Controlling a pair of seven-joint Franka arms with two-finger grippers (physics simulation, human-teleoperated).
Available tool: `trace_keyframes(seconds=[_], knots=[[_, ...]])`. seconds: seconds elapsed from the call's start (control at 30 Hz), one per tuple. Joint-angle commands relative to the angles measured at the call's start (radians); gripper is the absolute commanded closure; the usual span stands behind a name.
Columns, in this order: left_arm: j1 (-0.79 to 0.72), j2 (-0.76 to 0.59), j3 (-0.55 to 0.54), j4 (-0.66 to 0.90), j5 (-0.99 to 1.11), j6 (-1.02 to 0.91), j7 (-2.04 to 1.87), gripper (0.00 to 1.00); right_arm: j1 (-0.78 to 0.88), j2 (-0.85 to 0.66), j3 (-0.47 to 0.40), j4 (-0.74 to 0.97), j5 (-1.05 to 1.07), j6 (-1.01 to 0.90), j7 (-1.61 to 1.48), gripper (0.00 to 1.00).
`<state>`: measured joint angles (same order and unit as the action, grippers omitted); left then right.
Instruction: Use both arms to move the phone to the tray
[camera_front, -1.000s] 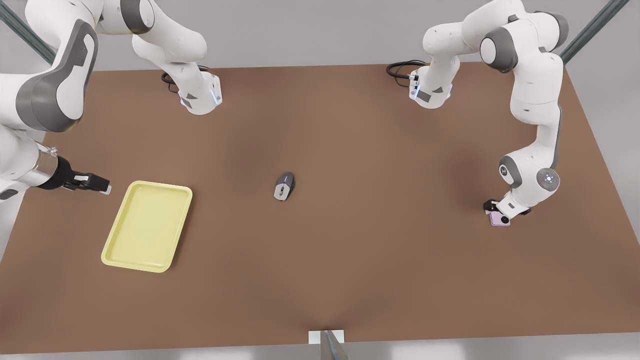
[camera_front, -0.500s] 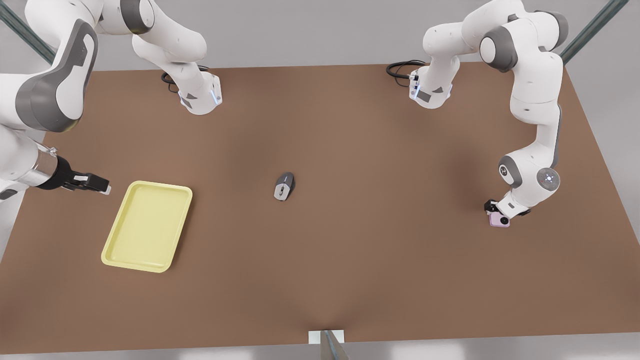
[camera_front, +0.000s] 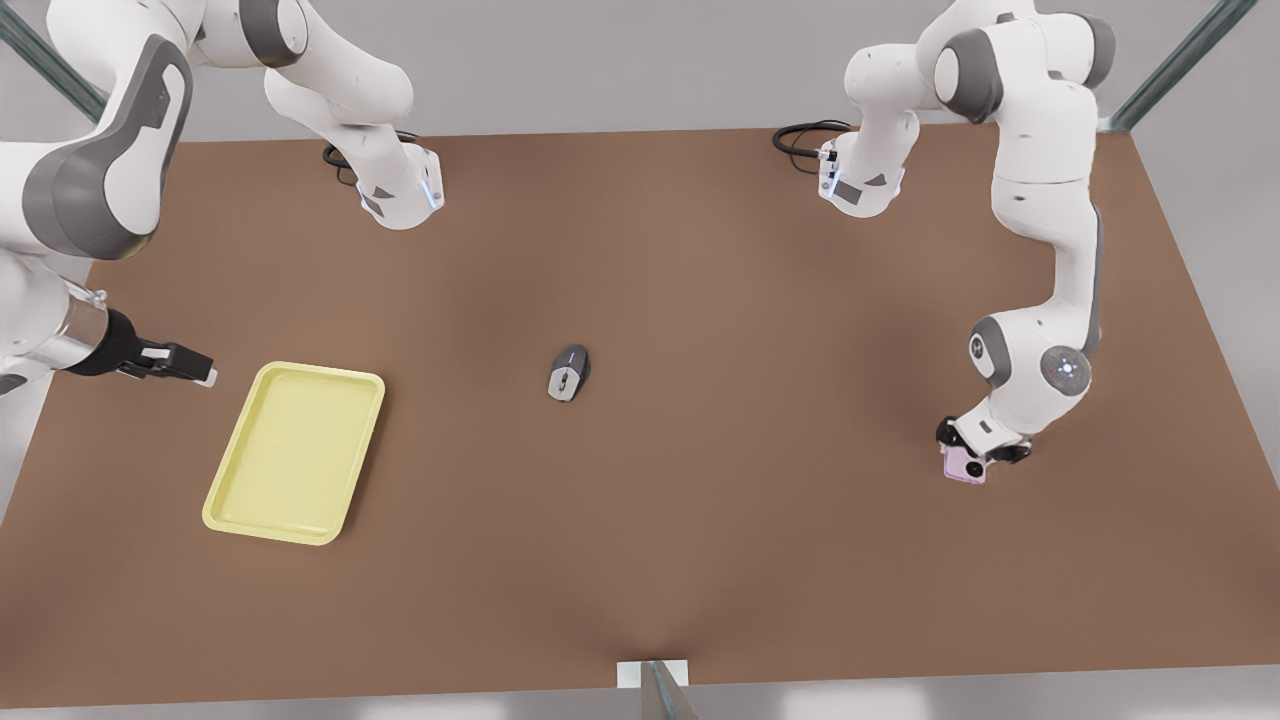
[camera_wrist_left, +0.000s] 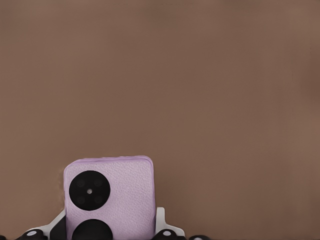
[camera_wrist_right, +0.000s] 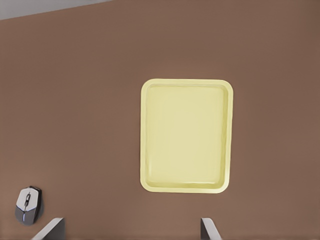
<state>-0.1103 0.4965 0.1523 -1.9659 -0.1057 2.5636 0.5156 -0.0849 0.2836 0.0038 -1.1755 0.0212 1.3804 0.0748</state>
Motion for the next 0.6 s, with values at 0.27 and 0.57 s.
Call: trace_keyframes(seconds=[0.27, 0.57], knots=[[-0.522, 0.175, -0.059, 0.574, -0.048, -0.534, -1.114, 0.24, -0.001, -0.004, -0.002, 0.001, -0.009, -0.012, -0.006, 0.00], [-0.678, 0.504, -0.105, 1.019, -0.011, -0.453, -1.233, 0.24, -0.003, -0.003, -0.002, -0.001, 0.008, -0.012, -0.003, 0.00]])
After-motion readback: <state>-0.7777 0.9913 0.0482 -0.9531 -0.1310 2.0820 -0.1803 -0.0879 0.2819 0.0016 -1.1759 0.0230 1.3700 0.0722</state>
